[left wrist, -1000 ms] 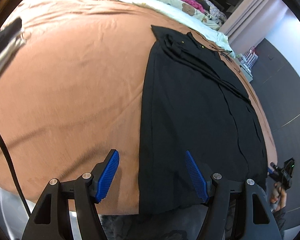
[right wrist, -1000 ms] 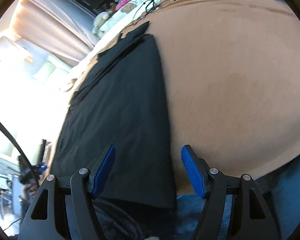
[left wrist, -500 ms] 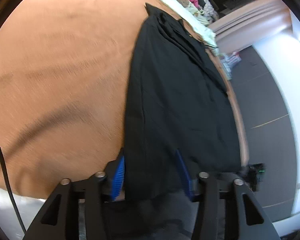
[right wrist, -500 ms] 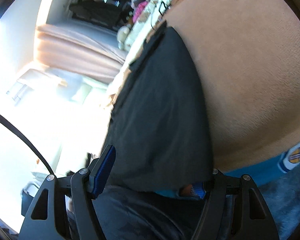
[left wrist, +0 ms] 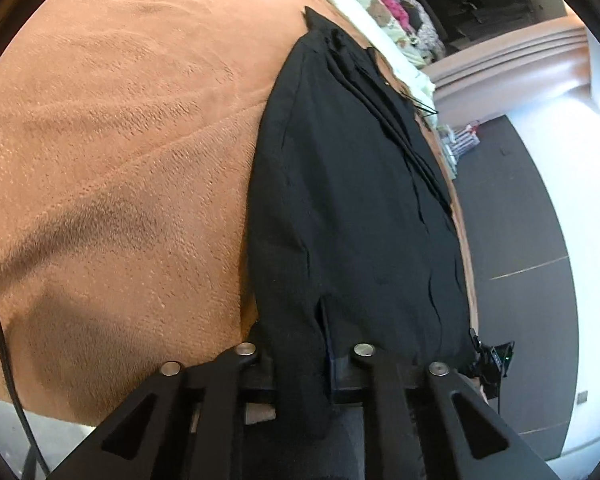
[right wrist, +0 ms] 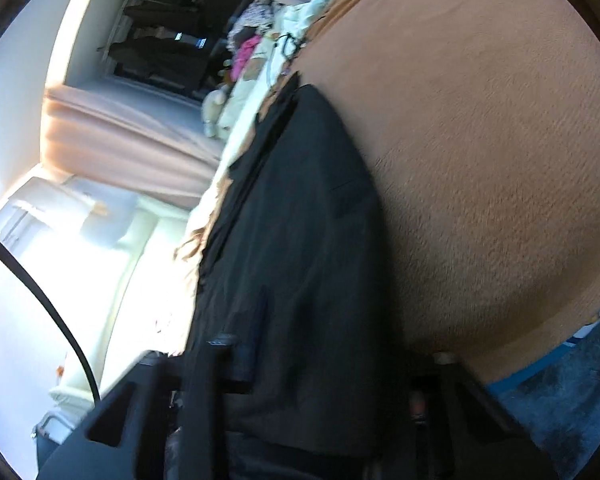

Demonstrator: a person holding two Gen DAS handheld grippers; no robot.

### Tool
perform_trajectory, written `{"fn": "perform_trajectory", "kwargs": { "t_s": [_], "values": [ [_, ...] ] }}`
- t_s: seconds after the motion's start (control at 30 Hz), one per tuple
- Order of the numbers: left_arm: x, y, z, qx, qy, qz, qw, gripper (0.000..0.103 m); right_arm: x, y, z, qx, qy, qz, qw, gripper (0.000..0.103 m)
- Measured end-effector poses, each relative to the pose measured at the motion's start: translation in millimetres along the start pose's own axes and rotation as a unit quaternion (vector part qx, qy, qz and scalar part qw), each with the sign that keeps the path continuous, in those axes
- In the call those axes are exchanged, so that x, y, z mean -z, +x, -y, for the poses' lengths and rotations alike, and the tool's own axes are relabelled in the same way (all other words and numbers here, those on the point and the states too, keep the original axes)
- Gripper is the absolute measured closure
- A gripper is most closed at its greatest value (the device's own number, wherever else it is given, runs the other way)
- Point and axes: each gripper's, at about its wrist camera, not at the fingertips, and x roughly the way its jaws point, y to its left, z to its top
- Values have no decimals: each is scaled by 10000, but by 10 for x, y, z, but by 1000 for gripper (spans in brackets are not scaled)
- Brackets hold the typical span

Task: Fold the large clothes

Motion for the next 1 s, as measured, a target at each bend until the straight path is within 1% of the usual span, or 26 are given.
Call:
{"fn": "perform_trajectory", "kwargs": {
  "t_s": [0.07, 0.1, 0.27, 0.37, 0.53, 0.63, 0.67, 0.7, 0.77, 0.8, 0.97, 1.0],
  "values": [
    [6, -67, 74, -88, 145, 115, 9998, 97, -22, -76, -167, -63, -30, 88, 9999, 102],
    [1, -114, 111, -72, 192, 190, 9996, 99, -9, -117, -264, -107, -95, 145, 9998, 103],
    [-35, -452, 285, 132, 216, 584, 9980, 100, 47, -355, -856, -285, -471, 359, 9978, 103],
    [-62, -639, 409, 182, 306, 770, 9964, 100, 106, -531, -1170, -390, -621, 427, 9964, 103],
    [6, -1061, 527, 380, 357, 1086, 9927, 100, 319, -855, -1536, -563, -872, 451, 9936, 103],
    [124, -1315, 570, 545, 375, 1237, 9901, 100, 445, -1032, -1624, -680, -922, 458, 9924, 103],
    [153, -1399, 599, 580, 385, 1286, 9892, 100, 526, -1118, -1700, -727, -961, 446, 9917, 103],
    [211, -1489, 607, 599, 399, 1330, 9885, 100, 532, -1161, -1663, -744, -977, 438, 9915, 103],
    [329, -1637, 637, 631, 428, 1387, 9874, 100, 641, -1278, -1749, -772, -1048, 400, 9907, 103],
    [349, -1660, 682, 635, 442, 1403, 9871, 100, 704, -1397, -1712, -782, -1076, 387, 9904, 103],
    [695, -2042, 732, 706, 549, 1543, 9840, 100, 938, -1836, -1652, -902, -1186, 353, 9882, 103],
    [752, -2093, 741, 715, 558, 1574, 9834, 100, 965, -1916, -1559, -922, -1187, 353, 9880, 103]
  ]
}}
